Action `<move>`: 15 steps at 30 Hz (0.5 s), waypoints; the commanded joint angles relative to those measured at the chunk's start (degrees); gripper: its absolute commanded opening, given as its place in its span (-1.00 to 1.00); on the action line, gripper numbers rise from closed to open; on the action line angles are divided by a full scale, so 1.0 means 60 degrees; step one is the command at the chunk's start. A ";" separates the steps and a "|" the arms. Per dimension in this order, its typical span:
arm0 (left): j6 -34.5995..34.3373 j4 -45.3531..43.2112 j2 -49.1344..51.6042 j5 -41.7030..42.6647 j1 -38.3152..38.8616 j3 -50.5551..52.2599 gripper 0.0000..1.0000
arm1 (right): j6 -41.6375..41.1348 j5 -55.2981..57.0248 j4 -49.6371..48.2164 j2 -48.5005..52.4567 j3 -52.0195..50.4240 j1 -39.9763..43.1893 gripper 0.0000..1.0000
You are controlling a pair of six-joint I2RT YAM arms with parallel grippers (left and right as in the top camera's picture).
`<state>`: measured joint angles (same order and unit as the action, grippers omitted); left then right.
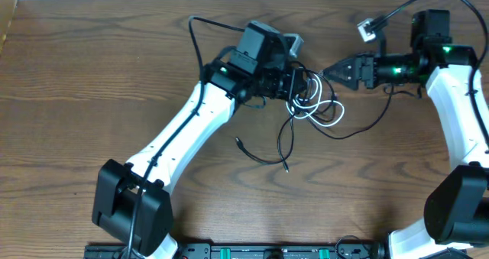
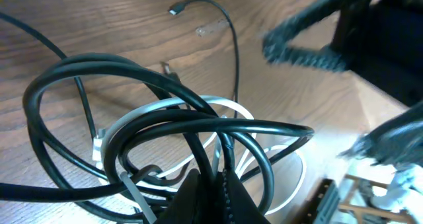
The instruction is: Untangle cables
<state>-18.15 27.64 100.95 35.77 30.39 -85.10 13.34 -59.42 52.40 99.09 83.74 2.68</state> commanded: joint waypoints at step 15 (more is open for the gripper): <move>0.0058 0.0004 0.0011 0.2674 -0.0805 -0.0062 -0.85 | -0.4313 0.6838 -0.0652 -0.0084 0.0095 -0.1126 -0.98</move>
<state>-18.15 27.66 100.95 48.77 25.80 -85.10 2.07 -38.22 47.99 99.09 83.74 -4.64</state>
